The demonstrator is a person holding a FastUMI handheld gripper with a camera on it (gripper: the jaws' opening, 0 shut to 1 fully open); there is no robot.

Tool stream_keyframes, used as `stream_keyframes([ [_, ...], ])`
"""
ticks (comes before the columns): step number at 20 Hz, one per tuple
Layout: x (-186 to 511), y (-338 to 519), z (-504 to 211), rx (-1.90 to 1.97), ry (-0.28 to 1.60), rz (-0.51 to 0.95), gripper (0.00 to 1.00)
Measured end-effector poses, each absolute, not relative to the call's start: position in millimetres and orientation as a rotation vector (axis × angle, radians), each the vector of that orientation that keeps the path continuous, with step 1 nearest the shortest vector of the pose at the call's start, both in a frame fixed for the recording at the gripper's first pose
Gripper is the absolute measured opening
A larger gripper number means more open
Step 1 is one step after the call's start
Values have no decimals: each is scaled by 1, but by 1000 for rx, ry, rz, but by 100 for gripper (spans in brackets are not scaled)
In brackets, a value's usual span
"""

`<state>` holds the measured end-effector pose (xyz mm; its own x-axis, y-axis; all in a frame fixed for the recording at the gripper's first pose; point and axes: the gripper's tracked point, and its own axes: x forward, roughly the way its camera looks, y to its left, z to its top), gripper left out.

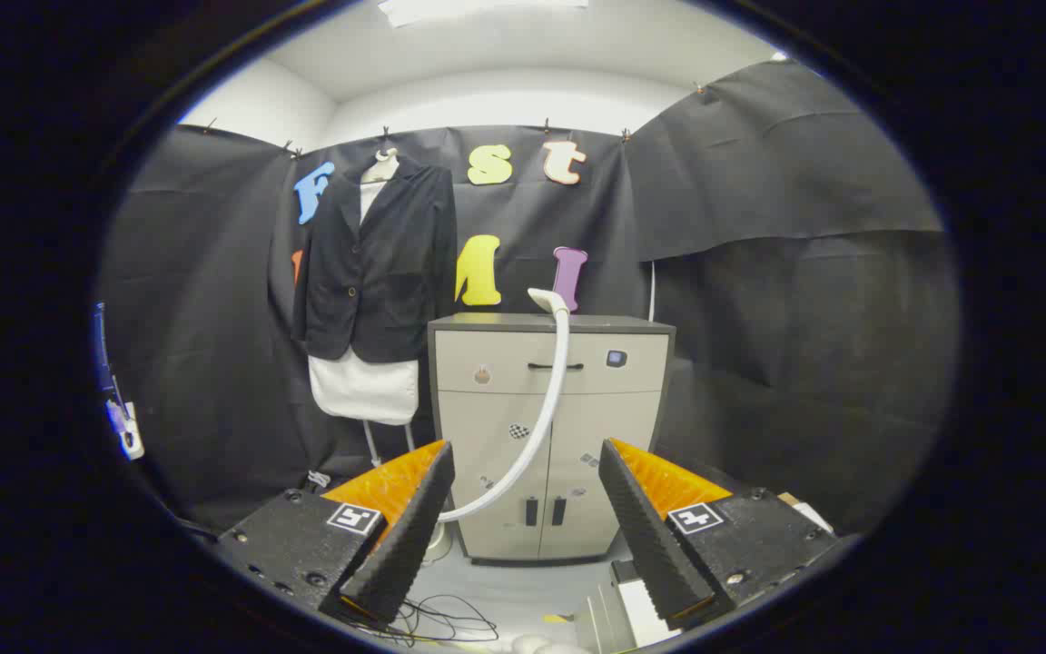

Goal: Iron the clothes twice with a garment steamer, once on the left side and once on the right side.

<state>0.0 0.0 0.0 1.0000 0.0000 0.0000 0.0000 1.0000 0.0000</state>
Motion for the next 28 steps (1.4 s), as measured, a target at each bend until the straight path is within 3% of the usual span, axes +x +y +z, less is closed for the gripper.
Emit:
stream_keyframes([
  [18,7,23,17,-1,-10,-11,100],
  [28,130,-24,100,61,-23,-24,100],
])
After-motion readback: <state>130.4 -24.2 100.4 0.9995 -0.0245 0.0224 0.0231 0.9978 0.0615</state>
